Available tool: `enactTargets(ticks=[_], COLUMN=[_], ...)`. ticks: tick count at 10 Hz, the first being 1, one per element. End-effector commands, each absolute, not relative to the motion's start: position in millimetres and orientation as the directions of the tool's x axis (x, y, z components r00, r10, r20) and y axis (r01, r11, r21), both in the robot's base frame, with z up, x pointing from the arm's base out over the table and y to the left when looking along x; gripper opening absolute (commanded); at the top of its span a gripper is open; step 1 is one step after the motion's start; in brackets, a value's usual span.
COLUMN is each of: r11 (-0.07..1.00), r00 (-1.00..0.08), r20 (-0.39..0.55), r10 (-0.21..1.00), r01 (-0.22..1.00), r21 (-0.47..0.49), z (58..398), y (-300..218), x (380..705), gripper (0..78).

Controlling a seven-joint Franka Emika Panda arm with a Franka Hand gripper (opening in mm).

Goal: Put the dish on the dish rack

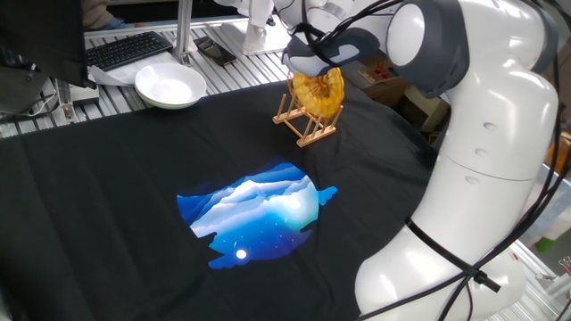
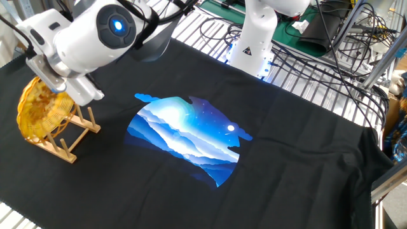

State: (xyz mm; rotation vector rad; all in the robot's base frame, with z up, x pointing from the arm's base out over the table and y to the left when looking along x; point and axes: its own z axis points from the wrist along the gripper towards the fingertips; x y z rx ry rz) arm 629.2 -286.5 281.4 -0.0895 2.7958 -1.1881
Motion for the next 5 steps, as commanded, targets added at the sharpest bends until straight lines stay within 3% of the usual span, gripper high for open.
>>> enactTargets(ticks=[1,5], r11=[0.698,0.71], r00=[-0.993,-0.992], r20=[-0.083,-0.105], r10=[-0.087,-0.073], r01=[-0.001,0.022], r21=[-0.716,-0.704], z=[276,260], y=[-285,-283], x=[634,635], gripper=[1.1,1.1])
